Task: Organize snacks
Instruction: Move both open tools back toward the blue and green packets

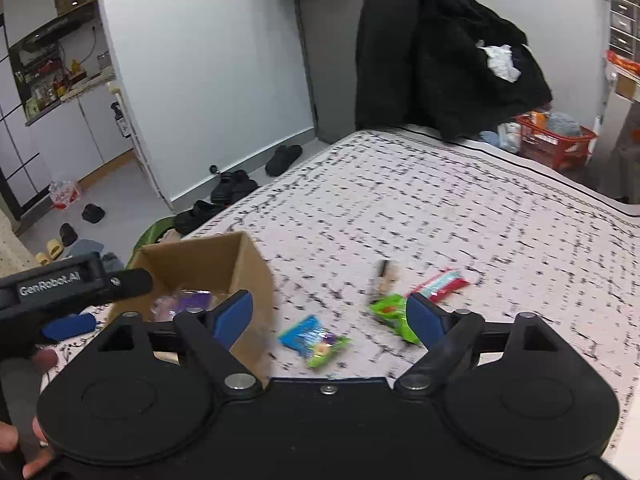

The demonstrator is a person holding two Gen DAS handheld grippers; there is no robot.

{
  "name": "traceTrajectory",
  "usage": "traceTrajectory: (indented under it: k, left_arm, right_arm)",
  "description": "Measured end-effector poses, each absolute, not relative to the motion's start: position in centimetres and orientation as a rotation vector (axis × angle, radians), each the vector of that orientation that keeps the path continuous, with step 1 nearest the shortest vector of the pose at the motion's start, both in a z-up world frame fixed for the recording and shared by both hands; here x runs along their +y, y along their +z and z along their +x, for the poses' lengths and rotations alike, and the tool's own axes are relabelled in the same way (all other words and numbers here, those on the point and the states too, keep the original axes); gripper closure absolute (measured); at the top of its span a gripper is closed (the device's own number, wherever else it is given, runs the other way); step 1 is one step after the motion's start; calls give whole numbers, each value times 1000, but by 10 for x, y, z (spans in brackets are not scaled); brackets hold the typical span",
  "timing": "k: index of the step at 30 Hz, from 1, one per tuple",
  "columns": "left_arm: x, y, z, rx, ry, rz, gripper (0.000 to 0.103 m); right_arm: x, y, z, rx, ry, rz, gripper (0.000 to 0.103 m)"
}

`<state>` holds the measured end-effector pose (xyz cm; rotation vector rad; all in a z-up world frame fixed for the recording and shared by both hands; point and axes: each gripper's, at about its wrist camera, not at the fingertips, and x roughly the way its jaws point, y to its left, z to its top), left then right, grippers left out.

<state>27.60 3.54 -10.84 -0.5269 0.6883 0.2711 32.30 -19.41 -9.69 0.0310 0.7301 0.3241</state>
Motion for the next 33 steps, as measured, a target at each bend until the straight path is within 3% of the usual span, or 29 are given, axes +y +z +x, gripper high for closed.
traceTrajectory:
  k: [5,12,30,33]
  left_arm:
    - [17,-105,278,660,244,-490,0]
    - [-9,-96,282,641,214,-431,0]
    - [-89,-92,298,687,208,-328,2]
    - [-99,-95,302,687,205,-328,4]
  right_arm:
    - [-223,-104,323,741,289,58,16]
    - [-249,-113,323,719,302,68,8]
    - [-289,-151,345,717,427,102,9]
    - [-291,-155,349,720,447,93,16]
